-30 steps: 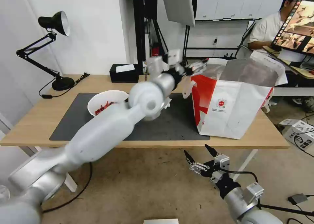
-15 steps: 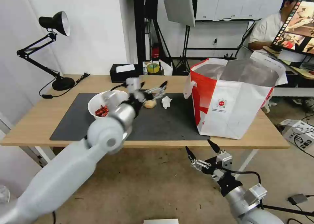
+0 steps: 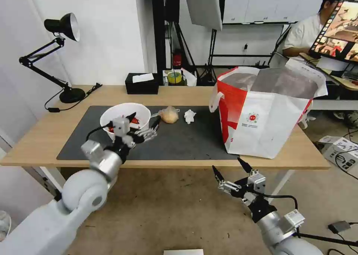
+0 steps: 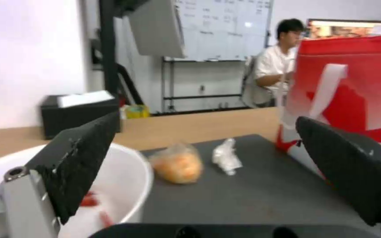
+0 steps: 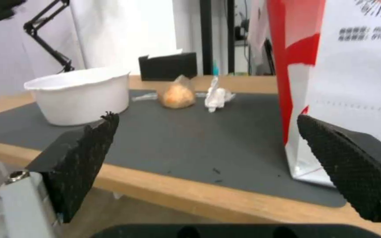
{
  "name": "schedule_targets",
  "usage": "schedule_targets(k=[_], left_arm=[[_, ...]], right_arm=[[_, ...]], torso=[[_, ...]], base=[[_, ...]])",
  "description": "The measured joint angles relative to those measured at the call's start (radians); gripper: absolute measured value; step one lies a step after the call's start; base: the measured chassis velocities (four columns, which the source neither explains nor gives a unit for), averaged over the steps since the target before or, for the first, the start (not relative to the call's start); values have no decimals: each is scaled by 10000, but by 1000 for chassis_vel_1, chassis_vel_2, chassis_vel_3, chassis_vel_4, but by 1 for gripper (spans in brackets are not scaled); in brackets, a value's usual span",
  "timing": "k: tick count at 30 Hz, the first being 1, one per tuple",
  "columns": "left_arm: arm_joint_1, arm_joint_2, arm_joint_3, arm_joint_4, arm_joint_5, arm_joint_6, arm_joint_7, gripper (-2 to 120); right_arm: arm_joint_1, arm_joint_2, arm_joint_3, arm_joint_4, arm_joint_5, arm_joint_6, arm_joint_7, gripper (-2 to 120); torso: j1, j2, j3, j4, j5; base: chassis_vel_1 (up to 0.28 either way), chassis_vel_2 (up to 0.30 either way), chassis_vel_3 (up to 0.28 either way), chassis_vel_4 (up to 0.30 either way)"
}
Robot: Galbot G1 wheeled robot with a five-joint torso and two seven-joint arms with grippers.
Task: Pick up the trash from the table and place it into the takeout bag.
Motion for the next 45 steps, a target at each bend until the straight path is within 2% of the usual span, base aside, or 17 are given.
schedule_targets(k=[5, 6, 9, 10, 13, 20, 30, 45], left_arm=[[1436, -582, -1125, 130, 1097, -487, 173, 100], [1436, -582, -1125, 130, 1097, -487, 173, 100], [2654, -1137, -1987, 501, 1898, -1300, 314, 100], [2654, -1137, -1987, 501, 1898, -1300, 314, 100], [3682, -1698, -2561, 656, 2253, -1766, 467, 100], [4081, -2082, -2627, 1046, 2449, -2370, 560, 100], [4284, -2511, -2453, 1284, 2358, -2369, 560, 100], [4084, -2512, -2399, 1609, 2276, -2265, 750, 100]], right_arm=[[53, 52, -10, -151, -260, 511, 23, 100], [53, 52, -10, -151, -260, 511, 23, 100], [52, 82, -25, -196, -317, 687, 97, 100], [52, 82, -25, -196, -317, 687, 97, 100], [29, 105, -26, -242, -329, 765, 131, 100], [-182, 337, 174, -274, -631, 953, 176, 100], [-389, 586, 201, -560, -1049, 1322, 706, 100], [-423, 804, 115, -910, -1103, 1347, 787, 100]], torso=[[0, -1, 0, 0, 1], [0, -1, 0, 0, 1], [0, -1, 1, 0, -1], [0, -1, 1, 0, -1], [-1, -1, 0, 2, 0], [0, -1, 0, -1, 0], [1, -1, 0, -1, 1], [1, -2, 1, 0, 1]], base=[[0, 0, 0, 0], [0, 0, 0, 0], [0, 0, 0, 0], [0, 0, 0, 0], [0, 0, 0, 0], [0, 0, 0, 0], [0, 0, 0, 0], [0, 0, 0, 0]])
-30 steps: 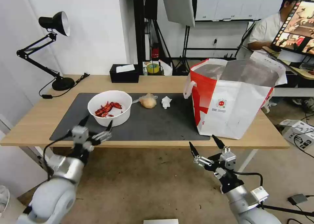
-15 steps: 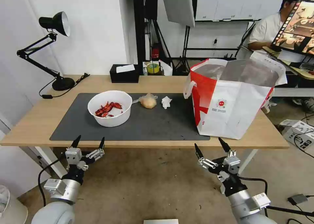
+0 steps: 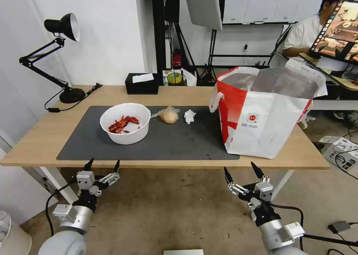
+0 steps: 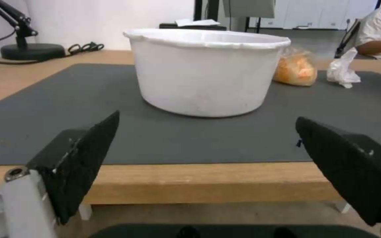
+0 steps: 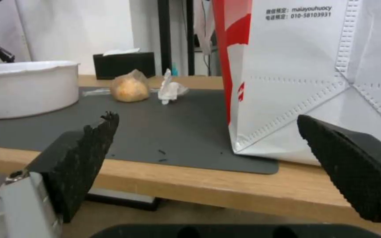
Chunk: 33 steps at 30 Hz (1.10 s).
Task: Pick up the trash from the table and place it into the takeout bag.
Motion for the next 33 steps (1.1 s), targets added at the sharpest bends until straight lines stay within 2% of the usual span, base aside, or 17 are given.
schedule_targets(k=[17, 30, 33], left_arm=[[40, -12, 87, 42, -47, -14, 208, 100], [123, -85, 117, 14, -45, -46, 244, 100], [119, -95, 135, 16, -52, -64, 250, 100]], right_arm=[[-12, 97, -133, -95, -140, -24, -23, 100], [172, -186, -245, -82, -131, -82, -49, 100], [400, -472, -344, 5, 55, -342, 11, 100]], torso=[[0, 0, 0, 0, 0], [-1, 1, 0, 0, 0], [0, 0, 0, -1, 0]], base=[[0, 0, 0, 0], [0, 0, 0, 0], [0, 0, 0, 0]])
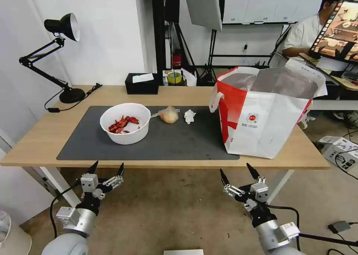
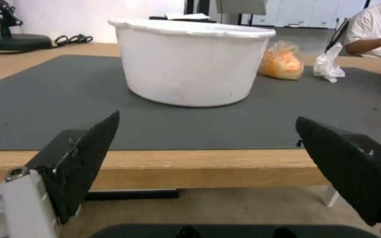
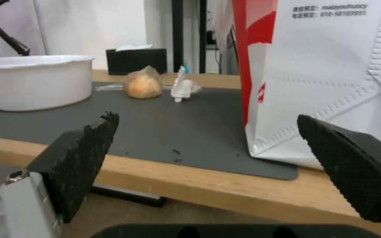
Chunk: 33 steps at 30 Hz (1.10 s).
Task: Pick up the trash from the table and place it into the takeout bag.
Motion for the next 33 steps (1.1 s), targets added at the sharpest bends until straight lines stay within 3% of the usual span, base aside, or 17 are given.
schedule_targets(k=[8, 12, 20, 33], left_arm=[[-50, -9, 57, 0, -14, -4, 2, 100], [-75, -48, 131, -29, -4, -6, 1, 100], [-155, -66, 239, -157, 4, 5, -8, 100], [-178, 51, 180, -150, -168, 54, -20, 100]], right_arm=[[1098, -912, -573, -111, 631, -603, 192, 100], [2320, -1744, -1247, -134, 1106, -1257, 334, 100], [3562, -2696, -2066, -23, 1677, -2312, 419, 100], [5594, -3148, -3351, -827, 2532, -2863, 927, 100]], torso=[[0, 1, 0, 1, 1], [0, 0, 1, 3, 0], [0, 0, 1, 1, 0], [1, 0, 0, 0, 0]], base=[[0, 0, 0, 0], [0, 0, 0, 0], [0, 0, 0, 0], [0, 0, 0, 0]])
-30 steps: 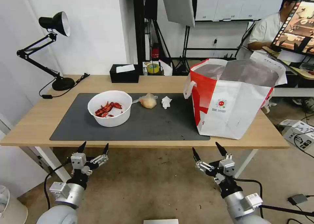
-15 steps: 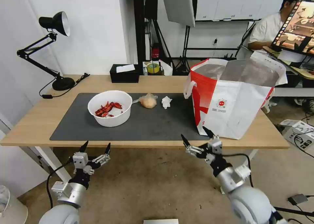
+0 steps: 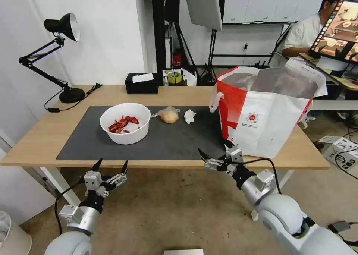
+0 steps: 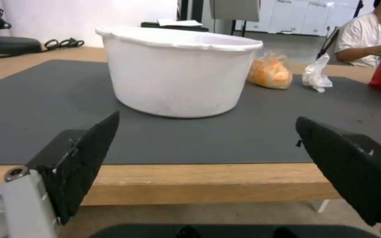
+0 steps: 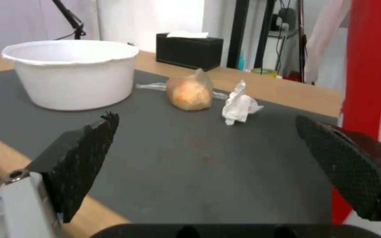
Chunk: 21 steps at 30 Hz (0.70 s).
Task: Pick up the trash from the table and place it into the takeout bag.
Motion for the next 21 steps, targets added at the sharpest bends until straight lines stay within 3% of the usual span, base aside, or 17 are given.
schedule_targets(k=[11, 21], left_arm=[[-43, 112, -38, 180, -64, 8, -17, 100], [-91, 141, -22, 302, -82, 8, -21, 100]], right_arm=[[2136, 414, -1792, -445, 573, -1412, 1935, 100], [3276, 927, -2819, -1010, 951, -1934, 3382, 100]], torso=[[1, 0, 0, 1, -1], [0, 0, 0, 1, -2]], base=[[0, 0, 0, 0], [0, 0, 0, 0]])
